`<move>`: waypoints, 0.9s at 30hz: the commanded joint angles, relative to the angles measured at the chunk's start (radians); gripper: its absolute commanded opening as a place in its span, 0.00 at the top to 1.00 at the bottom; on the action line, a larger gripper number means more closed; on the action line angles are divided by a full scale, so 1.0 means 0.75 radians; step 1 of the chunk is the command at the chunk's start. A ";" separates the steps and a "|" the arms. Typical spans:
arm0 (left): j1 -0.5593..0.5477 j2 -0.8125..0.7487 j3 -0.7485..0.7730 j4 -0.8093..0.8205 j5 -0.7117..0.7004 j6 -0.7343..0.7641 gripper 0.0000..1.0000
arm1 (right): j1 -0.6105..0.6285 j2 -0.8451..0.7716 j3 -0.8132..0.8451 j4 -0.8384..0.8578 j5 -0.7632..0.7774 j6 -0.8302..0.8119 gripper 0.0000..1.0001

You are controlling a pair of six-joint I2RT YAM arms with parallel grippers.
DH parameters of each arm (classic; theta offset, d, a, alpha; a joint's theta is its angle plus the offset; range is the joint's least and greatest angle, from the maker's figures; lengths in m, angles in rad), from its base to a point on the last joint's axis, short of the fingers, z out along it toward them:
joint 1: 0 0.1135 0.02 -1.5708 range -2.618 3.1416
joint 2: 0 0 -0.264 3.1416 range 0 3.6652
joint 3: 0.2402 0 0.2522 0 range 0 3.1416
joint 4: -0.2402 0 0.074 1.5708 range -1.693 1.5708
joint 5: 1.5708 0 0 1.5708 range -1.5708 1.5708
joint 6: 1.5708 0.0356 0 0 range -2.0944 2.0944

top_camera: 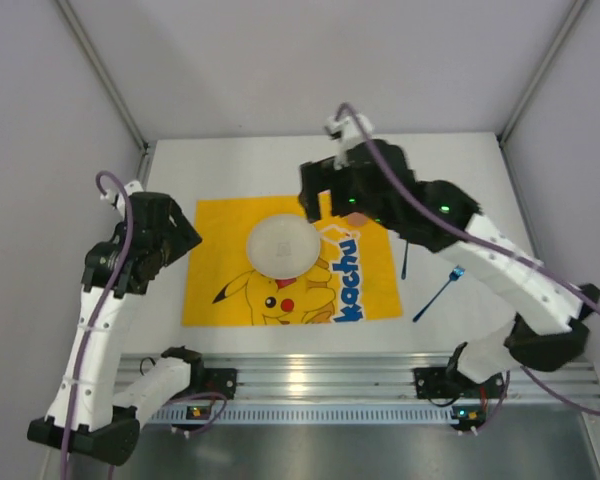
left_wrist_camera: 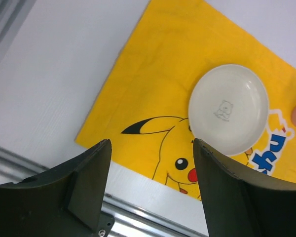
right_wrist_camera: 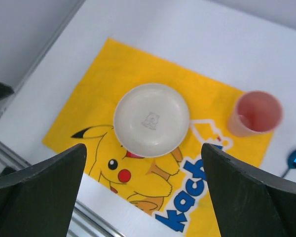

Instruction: Set the dinner table for one person

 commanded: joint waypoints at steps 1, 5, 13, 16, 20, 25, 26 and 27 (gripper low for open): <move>-0.065 0.113 0.069 0.324 0.139 0.063 0.27 | -0.100 -0.267 -0.141 -0.152 0.241 0.057 0.00; -0.349 0.407 0.218 0.479 0.049 0.160 0.24 | -0.235 -0.478 -0.329 -0.293 0.294 0.143 0.00; -0.841 1.280 0.924 0.498 0.177 0.316 0.22 | -0.278 -0.737 -0.479 -0.577 0.434 0.382 0.00; -0.896 1.481 1.075 0.533 0.235 0.312 0.23 | -0.278 -0.815 -0.509 -0.659 0.442 0.507 0.00; -0.949 1.682 1.263 0.537 0.343 0.353 0.23 | -0.278 -0.899 -0.558 -0.788 0.458 0.666 0.00; -0.965 1.829 1.341 0.600 0.478 0.319 0.23 | -0.276 -0.985 -0.614 -0.899 0.464 0.769 0.00; -0.970 1.846 1.349 0.615 0.533 0.310 0.24 | -0.276 -0.999 -0.626 -0.915 0.458 0.787 0.00; -0.972 1.866 1.350 0.629 0.556 0.304 0.24 | -0.278 -1.008 -0.632 -0.915 0.452 0.787 0.00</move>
